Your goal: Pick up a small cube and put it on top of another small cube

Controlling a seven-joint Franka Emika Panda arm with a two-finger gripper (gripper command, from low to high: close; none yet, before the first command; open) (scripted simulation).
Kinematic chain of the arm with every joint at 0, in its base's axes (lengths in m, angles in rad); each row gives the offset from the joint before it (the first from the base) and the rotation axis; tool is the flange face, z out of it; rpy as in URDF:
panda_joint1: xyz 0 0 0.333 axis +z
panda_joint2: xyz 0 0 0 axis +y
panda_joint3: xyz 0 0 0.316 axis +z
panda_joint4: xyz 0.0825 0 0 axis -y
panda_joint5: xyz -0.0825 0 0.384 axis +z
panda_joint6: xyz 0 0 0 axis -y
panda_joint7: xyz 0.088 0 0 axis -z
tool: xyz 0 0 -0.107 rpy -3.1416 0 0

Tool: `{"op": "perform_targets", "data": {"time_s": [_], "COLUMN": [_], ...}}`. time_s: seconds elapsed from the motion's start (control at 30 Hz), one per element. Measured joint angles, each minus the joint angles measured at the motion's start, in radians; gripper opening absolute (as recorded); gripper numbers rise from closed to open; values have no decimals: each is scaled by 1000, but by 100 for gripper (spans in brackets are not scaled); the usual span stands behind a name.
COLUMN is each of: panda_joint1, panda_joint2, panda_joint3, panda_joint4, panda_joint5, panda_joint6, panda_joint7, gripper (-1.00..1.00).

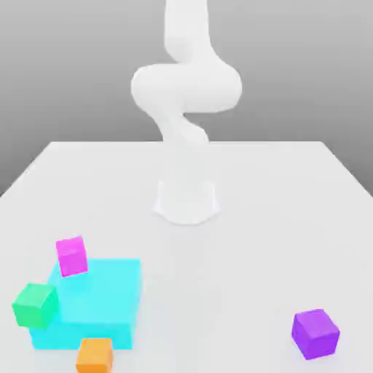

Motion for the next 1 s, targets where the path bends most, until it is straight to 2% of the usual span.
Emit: {"op": "perform_targets", "data": {"time_s": [0.57, 0.9, 1.0], "panda_joint1": [17, 112, 151], "panda_joint2": [623, 973, 1081], "panda_joint3": [229, 274, 233], "panda_joint4": [-75, -118, -101], "panda_joint5": [-167, -195, -250], "panda_joint6": [218, 356, 431], "panda_joint7": [229, 312, 357], "gripper": [0, 0, 0]}}
